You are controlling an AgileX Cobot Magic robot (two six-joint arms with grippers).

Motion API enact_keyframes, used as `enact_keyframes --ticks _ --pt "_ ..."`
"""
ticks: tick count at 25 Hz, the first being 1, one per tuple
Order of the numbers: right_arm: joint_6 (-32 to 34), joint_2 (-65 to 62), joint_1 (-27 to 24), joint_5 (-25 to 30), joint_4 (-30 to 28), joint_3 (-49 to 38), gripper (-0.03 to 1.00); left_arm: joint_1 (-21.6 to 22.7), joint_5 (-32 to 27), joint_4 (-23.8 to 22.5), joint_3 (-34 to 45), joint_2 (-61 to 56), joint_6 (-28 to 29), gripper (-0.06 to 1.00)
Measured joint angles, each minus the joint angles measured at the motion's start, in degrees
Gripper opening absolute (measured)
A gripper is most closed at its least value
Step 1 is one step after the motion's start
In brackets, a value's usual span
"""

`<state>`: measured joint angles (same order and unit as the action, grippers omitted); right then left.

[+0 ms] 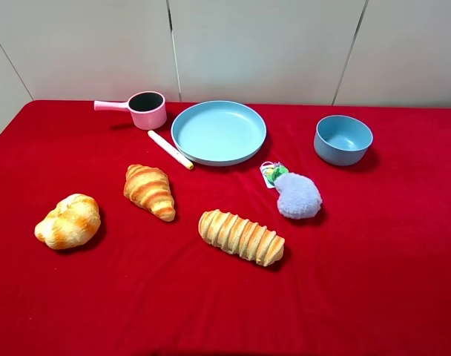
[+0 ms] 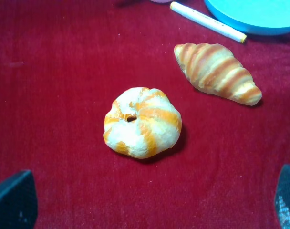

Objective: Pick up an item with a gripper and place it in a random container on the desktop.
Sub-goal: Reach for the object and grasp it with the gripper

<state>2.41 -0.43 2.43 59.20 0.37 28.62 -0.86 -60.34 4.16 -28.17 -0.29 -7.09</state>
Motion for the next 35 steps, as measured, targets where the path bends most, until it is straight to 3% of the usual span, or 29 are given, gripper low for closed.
enact_keyframes --ticks 25,31,35 --pt "0.0 0.2 0.0 -0.5 0.7 0.9 0.69 0.0 0.0 0.0 0.0 0.0 0.0 0.99" --pt "-0.7 10.1 0.0 -1.5 2.2 5.5 0.69 0.0 0.0 0.0 0.0 0.0 0.0 0.99" --pt "-5.2 18.9 0.0 -3.0 4.4 7.7 0.69 0.0 0.0 0.0 0.0 0.0 0.0 0.99"
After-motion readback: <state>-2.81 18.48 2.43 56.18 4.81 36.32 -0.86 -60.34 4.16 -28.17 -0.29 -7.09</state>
